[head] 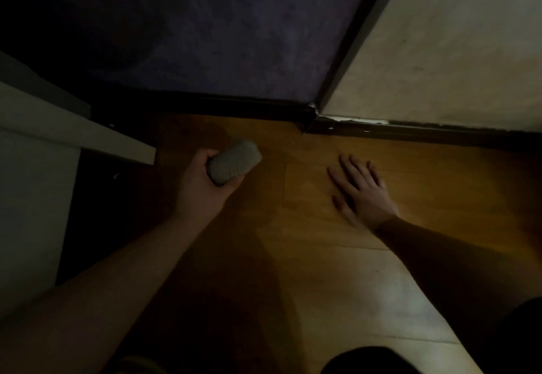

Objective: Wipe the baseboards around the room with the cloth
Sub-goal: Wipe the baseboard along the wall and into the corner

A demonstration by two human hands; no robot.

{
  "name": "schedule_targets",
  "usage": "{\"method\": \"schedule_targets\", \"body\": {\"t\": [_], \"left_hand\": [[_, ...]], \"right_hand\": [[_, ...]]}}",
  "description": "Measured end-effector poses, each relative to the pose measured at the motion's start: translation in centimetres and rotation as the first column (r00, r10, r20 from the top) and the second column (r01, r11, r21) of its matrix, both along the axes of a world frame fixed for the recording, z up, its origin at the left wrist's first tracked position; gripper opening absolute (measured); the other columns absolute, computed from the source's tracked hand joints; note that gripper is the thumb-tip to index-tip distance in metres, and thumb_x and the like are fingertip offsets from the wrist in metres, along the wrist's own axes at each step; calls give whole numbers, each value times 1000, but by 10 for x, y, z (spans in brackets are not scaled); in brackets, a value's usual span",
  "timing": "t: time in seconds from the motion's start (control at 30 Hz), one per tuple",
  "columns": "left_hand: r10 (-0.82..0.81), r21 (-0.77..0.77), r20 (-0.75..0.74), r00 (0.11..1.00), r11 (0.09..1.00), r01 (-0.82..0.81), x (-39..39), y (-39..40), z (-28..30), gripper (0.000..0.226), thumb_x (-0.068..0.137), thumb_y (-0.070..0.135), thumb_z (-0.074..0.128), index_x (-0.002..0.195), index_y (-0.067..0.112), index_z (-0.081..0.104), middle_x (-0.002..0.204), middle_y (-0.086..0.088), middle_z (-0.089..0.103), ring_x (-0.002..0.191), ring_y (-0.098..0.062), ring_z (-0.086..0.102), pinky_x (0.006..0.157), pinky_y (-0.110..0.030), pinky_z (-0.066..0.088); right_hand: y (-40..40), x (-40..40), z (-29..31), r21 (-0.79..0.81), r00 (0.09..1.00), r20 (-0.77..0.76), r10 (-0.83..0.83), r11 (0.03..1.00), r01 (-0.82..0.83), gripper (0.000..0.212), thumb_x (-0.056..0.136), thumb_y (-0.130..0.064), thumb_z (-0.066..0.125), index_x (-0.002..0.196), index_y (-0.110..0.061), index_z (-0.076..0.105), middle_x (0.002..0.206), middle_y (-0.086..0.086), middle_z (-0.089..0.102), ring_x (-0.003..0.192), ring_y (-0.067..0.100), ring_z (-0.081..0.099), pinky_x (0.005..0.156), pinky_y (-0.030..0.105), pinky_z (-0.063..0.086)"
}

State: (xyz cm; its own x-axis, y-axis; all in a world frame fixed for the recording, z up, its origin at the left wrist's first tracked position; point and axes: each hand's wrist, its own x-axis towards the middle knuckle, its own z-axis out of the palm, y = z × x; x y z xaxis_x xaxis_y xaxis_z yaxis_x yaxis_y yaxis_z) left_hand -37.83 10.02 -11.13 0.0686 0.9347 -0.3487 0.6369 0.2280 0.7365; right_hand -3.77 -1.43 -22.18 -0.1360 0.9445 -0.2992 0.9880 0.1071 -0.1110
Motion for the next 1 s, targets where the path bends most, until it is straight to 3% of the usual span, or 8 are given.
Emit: {"method": "schedule_targets", "body": {"t": [0.13, 0.23, 0.37, 0.53, 0.7, 0.77, 0.87, 1.0], "left_hand": [[66, 44, -6, 998, 997, -66, 1, 6, -17, 51, 77, 26, 85, 116, 17, 54, 105, 8, 59, 97, -8, 57, 65, -7, 39], [118, 111, -22, 993, 987, -115, 1, 15, -31, 50, 79, 21, 83, 119, 12, 53, 110, 0, 61, 99, -12, 57, 73, -19, 44], [274, 156, -16, 962, 951, -268, -5, 25, -44, 49, 81, 17, 80, 121, 9, 52, 119, -10, 63, 108, -23, 61, 84, -34, 52], [322, 226, -58, 945, 926, -302, -11, 40, -45, 54, 82, 19, 79, 129, 13, 53, 124, -8, 63, 114, -24, 59, 86, -27, 43], [286, 299, -83, 955, 921, -250, -8, 51, -51, 67, 88, 14, 72, 148, 19, 43, 141, -6, 55, 129, -20, 50, 110, -31, 38], [326, 306, -91, 941, 908, -285, -5, 56, -56, 59, 89, 12, 69, 144, 18, 50, 136, -6, 59, 126, -22, 53, 110, -33, 40], [495, 240, -58, 867, 850, -470, 1, 64, -57, 45, 90, 18, 67, 135, 16, 60, 131, -7, 62, 122, -24, 56, 106, -31, 41], [595, 205, -131, 793, 799, -566, 17, 73, -60, 40, 92, 28, 66, 131, 19, 62, 129, -7, 64, 119, -25, 59, 98, -30, 42]], "right_hand": [[-1, -1, -2, 18, 1000, -7, -10, 1000, 10, 62, 100, -60, 17, 156, -38, 3, 165, 0, -6, 152, 19, -7, 120, 53, 7], [0, -1, 0, 29, 1000, 0, -22, 999, 22, 62, 99, -61, 14, 156, -39, 2, 165, 0, -4, 152, 20, -2, 120, 54, 11], [0, -6, 6, 34, 998, 39, -48, 998, 47, 62, 98, -60, 9, 156, -40, 0, 164, -1, -4, 151, 18, -3, 121, 48, 4], [-4, -19, 16, 29, 991, 36, -132, 991, 131, 64, 96, -59, -3, 155, -37, 7, 164, 0, 7, 151, 17, 5, 122, 47, 10], [-24, -43, 4, 19, 957, 10, -290, 957, 290, 66, 96, -66, 3, 154, -38, -14, 163, -6, -17, 150, 13, -16, 122, 45, 1], [-24, -42, 3, 20, 958, 12, -287, 958, 287, 68, 96, -68, 5, 154, -38, -15, 163, -6, -17, 149, 12, -17, 122, 45, 2], [-21, -40, 2, 18, 956, 7, -292, 956, 292, 67, 96, -68, 5, 154, -39, -13, 164, -6, -13, 150, 13, -14, 122, 46, 3], [-24, -41, 1, 29, 960, 7, -280, 960, 280, 67, 97, -67, 6, 155, -38, -10, 164, -5, -10, 150, 13, -13, 122, 46, 3]]}}
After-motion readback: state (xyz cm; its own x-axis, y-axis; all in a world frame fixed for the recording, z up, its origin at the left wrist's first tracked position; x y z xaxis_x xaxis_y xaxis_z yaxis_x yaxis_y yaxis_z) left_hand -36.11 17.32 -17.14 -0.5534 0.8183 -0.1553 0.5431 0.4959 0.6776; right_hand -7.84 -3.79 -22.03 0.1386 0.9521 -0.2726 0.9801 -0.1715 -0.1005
